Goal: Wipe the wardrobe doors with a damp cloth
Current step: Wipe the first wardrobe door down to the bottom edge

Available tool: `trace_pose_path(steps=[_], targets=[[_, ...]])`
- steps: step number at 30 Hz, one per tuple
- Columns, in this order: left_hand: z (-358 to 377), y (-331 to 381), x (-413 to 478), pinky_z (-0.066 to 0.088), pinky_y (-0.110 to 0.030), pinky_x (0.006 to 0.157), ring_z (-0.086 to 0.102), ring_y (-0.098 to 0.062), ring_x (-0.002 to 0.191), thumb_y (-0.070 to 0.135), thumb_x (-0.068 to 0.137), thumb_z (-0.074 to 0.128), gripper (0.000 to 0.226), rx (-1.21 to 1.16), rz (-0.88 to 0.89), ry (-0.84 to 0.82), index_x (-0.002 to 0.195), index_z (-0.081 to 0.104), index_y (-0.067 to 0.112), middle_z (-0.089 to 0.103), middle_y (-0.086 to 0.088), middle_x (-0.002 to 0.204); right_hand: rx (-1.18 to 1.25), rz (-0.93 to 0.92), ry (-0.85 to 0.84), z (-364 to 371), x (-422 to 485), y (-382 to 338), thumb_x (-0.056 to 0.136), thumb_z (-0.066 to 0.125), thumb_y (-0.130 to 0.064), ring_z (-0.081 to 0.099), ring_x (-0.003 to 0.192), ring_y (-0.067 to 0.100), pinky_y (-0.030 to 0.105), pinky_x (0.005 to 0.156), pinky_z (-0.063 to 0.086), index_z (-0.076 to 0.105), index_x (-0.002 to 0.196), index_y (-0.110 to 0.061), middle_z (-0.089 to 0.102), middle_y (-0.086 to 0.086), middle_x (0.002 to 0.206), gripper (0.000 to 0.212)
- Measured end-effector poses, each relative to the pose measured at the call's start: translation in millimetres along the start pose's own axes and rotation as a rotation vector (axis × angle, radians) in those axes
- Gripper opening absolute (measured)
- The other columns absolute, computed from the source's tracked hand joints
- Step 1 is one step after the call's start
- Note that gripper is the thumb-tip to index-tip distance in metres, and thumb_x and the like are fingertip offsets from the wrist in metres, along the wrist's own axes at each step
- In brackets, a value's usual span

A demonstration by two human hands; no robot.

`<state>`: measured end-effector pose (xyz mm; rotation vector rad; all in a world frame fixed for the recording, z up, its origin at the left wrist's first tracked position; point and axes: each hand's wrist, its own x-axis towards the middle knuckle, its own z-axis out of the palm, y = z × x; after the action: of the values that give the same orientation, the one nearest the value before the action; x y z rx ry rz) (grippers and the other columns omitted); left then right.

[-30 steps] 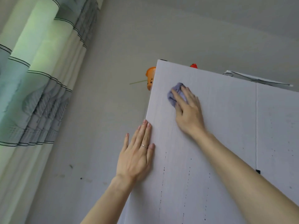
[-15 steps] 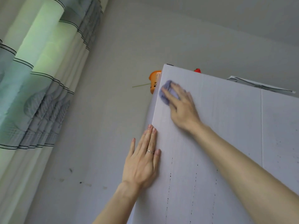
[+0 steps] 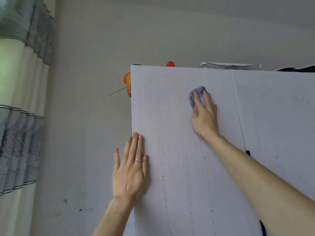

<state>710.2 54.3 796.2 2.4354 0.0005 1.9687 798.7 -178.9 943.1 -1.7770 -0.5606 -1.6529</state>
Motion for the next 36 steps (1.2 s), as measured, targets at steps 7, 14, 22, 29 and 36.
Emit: trace_pose_path(steps=[7, 14, 22, 29, 36], targets=[[-4.9, 5.0, 0.0, -0.013, -0.036, 0.121, -0.005, -0.004, 0.153, 0.038, 0.106, 0.016, 0.059, 0.033, -0.023, -0.013, 0.161, 0.007, 0.021, 0.004, 0.008, 0.168, 0.034, -0.654, -0.389, -7.5, -127.4, -9.4, 0.095, 0.035, -0.012, 0.017, 0.153, 0.021, 0.036, 0.124, 0.008, 0.036, 0.153, -0.031, 0.029, 0.006, 0.162, 0.061], [-5.3, 10.6, -3.2, -0.017, -0.035, 0.121, -0.009, -0.003, 0.152, 0.039, 0.106, 0.013, 0.059, 0.069, -0.049, -0.024, 0.161, 0.002, 0.023, 0.0, 0.01, 0.168, 0.03, -0.19, -0.151, -39.3, -13.1, 75.3, 0.103, 0.033, -0.011, 0.021, 0.151, 0.031, 0.046, 0.123, 0.02, 0.032, 0.155, -0.023, 0.025, 0.013, 0.163, 0.053], [-4.3, 17.6, -5.9, -0.017, -0.037, 0.12, -0.014, 0.0, 0.15, 0.041, 0.104, 0.009, 0.059, 0.042, -0.132, -0.03, 0.16, -0.003, 0.029, -0.008, 0.017, 0.166, 0.056, -0.109, -0.135, -39.0, -110.9, 99.0, 0.105, 0.034, -0.011, 0.005, 0.155, 0.019, 0.029, 0.123, 0.002, 0.023, 0.157, -0.026, 0.01, 0.004, 0.167, 0.056], [-2.0, 19.1, -20.6, -0.003, -0.046, 0.123, -0.012, 0.001, 0.151, 0.038, 0.104, 0.014, 0.06, -0.014, -0.143, -0.037, 0.16, -0.003, 0.026, -0.012, 0.02, 0.165, 0.075, -0.191, -0.199, -50.9, -89.7, 117.6, 0.101, 0.035, 0.0, 0.008, 0.153, 0.024, 0.051, 0.123, 0.017, 0.029, 0.157, -0.02, 0.017, 0.011, 0.165, 0.06], [5.8, 26.5, -54.5, 0.002, -0.049, 0.125, -0.009, 0.002, 0.15, 0.042, 0.103, 0.012, 0.062, -0.063, -0.199, -0.034, 0.16, -0.002, 0.022, -0.01, 0.017, 0.165, 0.108, -0.2, -0.055, -25.4, -159.2, 90.7, 0.096, 0.034, -0.003, 0.019, 0.152, 0.024, 0.049, 0.123, 0.017, 0.04, 0.152, -0.019, 0.028, 0.011, 0.162, 0.059]])
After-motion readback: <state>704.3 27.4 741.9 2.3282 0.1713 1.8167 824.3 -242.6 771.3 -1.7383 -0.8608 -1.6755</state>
